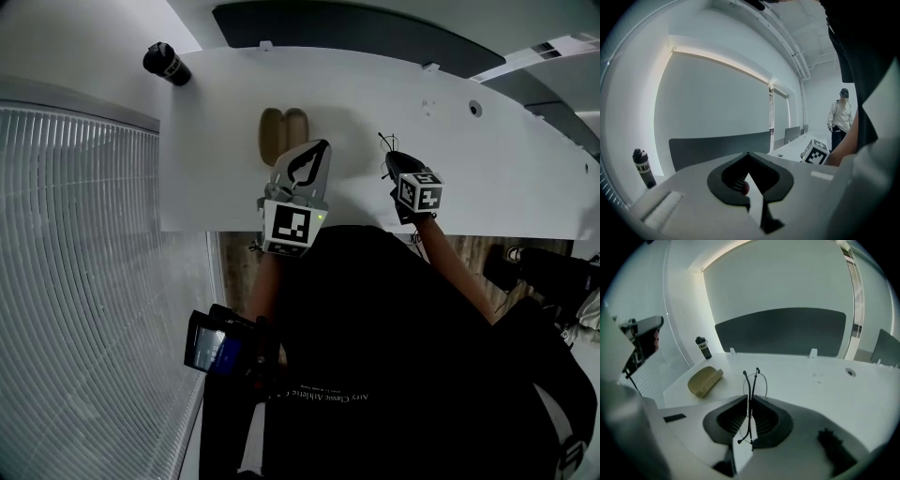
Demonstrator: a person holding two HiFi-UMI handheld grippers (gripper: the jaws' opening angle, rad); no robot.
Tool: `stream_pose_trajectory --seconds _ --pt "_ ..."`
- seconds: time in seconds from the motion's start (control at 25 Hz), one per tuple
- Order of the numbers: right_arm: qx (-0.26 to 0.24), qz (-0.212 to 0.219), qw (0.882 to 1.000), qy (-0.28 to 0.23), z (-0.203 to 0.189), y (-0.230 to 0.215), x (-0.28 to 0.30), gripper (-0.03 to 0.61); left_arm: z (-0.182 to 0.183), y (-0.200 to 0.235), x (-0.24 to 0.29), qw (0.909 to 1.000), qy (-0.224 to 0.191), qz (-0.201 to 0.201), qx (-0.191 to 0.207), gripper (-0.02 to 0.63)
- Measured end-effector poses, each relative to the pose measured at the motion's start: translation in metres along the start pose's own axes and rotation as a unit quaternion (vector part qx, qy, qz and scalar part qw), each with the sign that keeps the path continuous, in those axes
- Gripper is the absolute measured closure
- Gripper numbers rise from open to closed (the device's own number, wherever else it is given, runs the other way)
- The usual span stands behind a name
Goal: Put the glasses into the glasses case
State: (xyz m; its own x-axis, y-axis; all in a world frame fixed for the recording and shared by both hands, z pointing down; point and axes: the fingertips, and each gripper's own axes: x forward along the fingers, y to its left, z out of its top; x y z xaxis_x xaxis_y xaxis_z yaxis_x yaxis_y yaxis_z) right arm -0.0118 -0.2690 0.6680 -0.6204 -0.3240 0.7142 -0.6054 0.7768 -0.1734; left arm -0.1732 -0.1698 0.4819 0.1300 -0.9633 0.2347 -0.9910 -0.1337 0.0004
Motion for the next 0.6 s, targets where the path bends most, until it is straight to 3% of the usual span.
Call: stream_pose_trajectory --seconds 0.36,0.6 --pt "0.010 0.062 0.998 -0.003 0.036 0.066 0.034 0.545 -0.006 0.020 -0.027 0.9985 0.001 0.030 -0.046 0.606" --pt "-0.004 0.107 0.994 0.000 0.060 0.126 0.067 0.552 -0.018 0.031 -0.049 0.9981 0.013 0.060 -0.007 0.606"
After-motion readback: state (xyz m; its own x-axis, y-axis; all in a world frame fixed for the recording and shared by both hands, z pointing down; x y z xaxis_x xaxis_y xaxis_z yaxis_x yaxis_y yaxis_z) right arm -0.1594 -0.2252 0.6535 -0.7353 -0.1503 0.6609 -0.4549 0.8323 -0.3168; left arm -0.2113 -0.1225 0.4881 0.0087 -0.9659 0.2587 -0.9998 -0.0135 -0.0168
